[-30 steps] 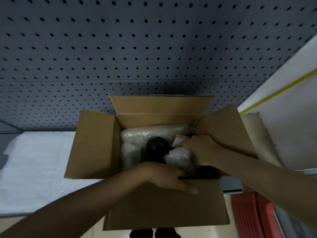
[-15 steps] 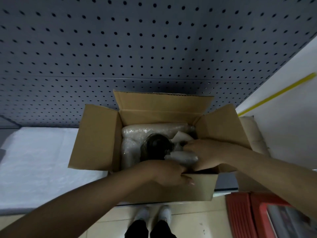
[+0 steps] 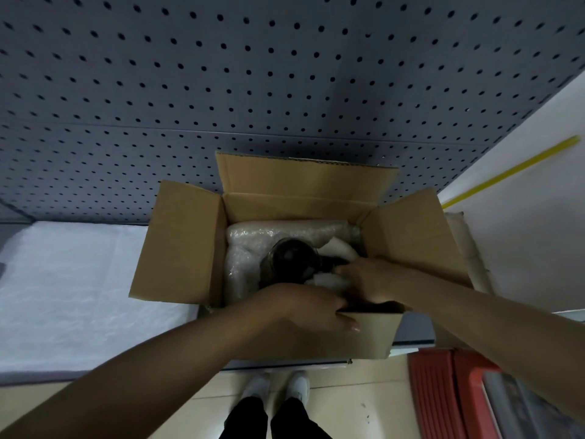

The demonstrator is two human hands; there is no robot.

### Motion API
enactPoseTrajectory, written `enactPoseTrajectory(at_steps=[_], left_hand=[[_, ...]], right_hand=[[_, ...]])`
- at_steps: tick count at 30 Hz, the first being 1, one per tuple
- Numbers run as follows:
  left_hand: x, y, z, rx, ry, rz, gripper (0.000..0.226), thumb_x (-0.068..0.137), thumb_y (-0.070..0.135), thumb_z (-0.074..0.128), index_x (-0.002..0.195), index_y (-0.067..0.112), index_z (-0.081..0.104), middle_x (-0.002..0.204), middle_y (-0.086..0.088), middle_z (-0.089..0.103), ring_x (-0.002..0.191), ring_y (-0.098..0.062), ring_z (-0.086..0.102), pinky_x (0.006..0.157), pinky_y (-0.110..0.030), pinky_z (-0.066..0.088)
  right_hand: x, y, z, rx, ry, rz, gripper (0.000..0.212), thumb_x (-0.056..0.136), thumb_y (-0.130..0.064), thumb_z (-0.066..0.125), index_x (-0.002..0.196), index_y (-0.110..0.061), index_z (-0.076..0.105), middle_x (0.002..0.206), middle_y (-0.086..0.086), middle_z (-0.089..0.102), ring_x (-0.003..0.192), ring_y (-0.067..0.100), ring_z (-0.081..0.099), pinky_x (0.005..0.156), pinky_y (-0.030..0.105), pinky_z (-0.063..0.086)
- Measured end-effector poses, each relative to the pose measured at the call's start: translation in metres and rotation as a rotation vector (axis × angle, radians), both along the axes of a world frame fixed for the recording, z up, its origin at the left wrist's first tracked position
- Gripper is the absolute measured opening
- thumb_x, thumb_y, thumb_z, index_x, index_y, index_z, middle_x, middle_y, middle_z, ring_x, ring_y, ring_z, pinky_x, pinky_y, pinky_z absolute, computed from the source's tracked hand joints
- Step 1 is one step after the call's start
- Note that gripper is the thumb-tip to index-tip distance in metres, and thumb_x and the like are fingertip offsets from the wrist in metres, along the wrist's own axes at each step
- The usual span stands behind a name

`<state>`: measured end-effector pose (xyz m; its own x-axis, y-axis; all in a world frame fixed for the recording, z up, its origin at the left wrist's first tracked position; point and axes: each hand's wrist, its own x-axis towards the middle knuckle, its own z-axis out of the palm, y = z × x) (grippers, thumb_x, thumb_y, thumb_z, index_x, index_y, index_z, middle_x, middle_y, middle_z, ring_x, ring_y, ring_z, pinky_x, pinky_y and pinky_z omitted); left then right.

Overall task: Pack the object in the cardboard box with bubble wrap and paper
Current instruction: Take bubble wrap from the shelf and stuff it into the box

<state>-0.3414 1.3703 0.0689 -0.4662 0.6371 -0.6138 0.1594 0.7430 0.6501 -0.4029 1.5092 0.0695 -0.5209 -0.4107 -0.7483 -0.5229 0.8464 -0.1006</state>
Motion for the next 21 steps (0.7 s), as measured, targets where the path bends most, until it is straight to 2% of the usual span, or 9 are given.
enactPoseTrajectory(at_steps=[2, 4, 8, 10, 12, 14, 16, 19, 21], left_hand=[[-0.003, 0.000, 0.003, -0.001, 0.018, -0.014, 0.055, 0.096, 0.050, 0.039, 0.139, 0.016, 0.042, 0.142, -0.006, 0.048, 0.124, -0.022, 0.048, 0.104, -0.029, 0.037], [-0.003, -0.001, 0.004, -0.018, 0.042, -0.027, 0.058, 0.095, 0.052, 0.038, 0.139, 0.015, 0.042, 0.143, -0.007, 0.046, 0.125, -0.023, 0.048, 0.104, -0.030, 0.036], [-0.003, -0.002, 0.000, -0.024, 0.052, -0.048, 0.059, 0.094, 0.057, 0.036, 0.136, 0.017, 0.046, 0.139, -0.009, 0.050, 0.123, -0.025, 0.050, 0.107, -0.036, 0.038], [-0.002, -0.002, -0.001, -0.020, 0.058, -0.048, 0.057, 0.094, 0.056, 0.037, 0.132, 0.015, 0.049, 0.134, -0.009, 0.054, 0.117, -0.024, 0.054, 0.104, -0.037, 0.041], [0.001, -0.001, -0.001, -0.037, 0.072, -0.035, 0.055, 0.094, 0.056, 0.036, 0.127, 0.014, 0.052, 0.127, -0.011, 0.059, 0.109, -0.024, 0.058, 0.099, -0.037, 0.045], [0.004, -0.001, -0.002, -0.042, 0.102, -0.017, 0.055, 0.094, 0.056, 0.036, 0.125, 0.014, 0.053, 0.124, -0.012, 0.061, 0.107, -0.025, 0.059, 0.097, -0.037, 0.047], [0.005, -0.001, -0.004, -0.025, 0.127, -0.013, 0.055, 0.094, 0.056, 0.037, 0.129, 0.015, 0.050, 0.128, -0.013, 0.059, 0.113, -0.027, 0.057, 0.100, -0.036, 0.045], [0.004, -0.001, -0.008, -0.013, 0.098, -0.016, 0.056, 0.094, 0.056, 0.037, 0.131, 0.016, 0.048, 0.132, -0.011, 0.057, 0.117, -0.026, 0.055, 0.102, -0.036, 0.043], [0.003, -0.002, -0.010, -0.018, 0.071, -0.028, 0.056, 0.093, 0.056, 0.037, 0.131, 0.016, 0.048, 0.132, -0.011, 0.056, 0.117, -0.025, 0.054, 0.102, -0.037, 0.043]], right_hand=[[0.006, 0.001, -0.012, -0.030, 0.175, 0.014, 0.028, 0.100, -0.023, 0.038, 0.121, -0.015, 0.055, 0.123, 0.007, 0.063, 0.109, 0.024, 0.061, 0.089, 0.033, 0.047], [0.008, -0.003, -0.023, -0.006, 0.294, 0.008, 0.031, 0.100, -0.021, 0.039, 0.127, -0.014, 0.054, 0.124, 0.008, 0.063, 0.111, 0.025, 0.062, 0.087, 0.032, 0.048], [0.002, -0.009, -0.037, -0.040, 0.382, -0.055, 0.030, 0.098, -0.017, 0.043, 0.125, -0.009, 0.056, 0.122, 0.012, 0.064, 0.110, 0.028, 0.063, 0.086, 0.035, 0.050], [0.000, -0.009, -0.042, -0.075, 0.398, -0.098, 0.028, 0.098, -0.018, 0.045, 0.121, -0.009, 0.058, 0.120, 0.011, 0.065, 0.109, 0.028, 0.063, 0.087, 0.035, 0.050], [0.001, -0.008, -0.044, -0.096, 0.351, -0.118, 0.028, 0.098, -0.021, 0.044, 0.119, -0.009, 0.059, 0.120, 0.010, 0.065, 0.106, 0.027, 0.061, 0.089, 0.036, 0.048], [-0.001, -0.003, -0.040, -0.145, 0.181, -0.155, 0.028, 0.097, -0.026, 0.044, 0.114, -0.012, 0.060, 0.114, 0.009, 0.065, 0.097, 0.025, 0.059, 0.086, 0.034, 0.046], [-0.006, 0.002, -0.032, -0.165, -0.006, -0.174, 0.025, 0.096, -0.029, 0.044, 0.110, -0.018, 0.062, 0.109, 0.006, 0.065, 0.094, 0.025, 0.059, 0.084, 0.035, 0.047], [-0.010, 0.005, -0.028, -0.117, -0.143, -0.151, 0.016, 0.095, -0.022, 0.044, 0.093, -0.026, 0.060, 0.103, 0.002, 0.064, 0.094, 0.025, 0.060, 0.091, 0.042, 0.049], [-0.011, 0.003, -0.031, -0.192, -0.166, -0.284, 0.017, 0.093, -0.016, 0.047, 0.085, -0.026, 0.057, 0.095, 0.001, 0.059, 0.089, 0.022, 0.056, 0.088, 0.039, 0.046]])
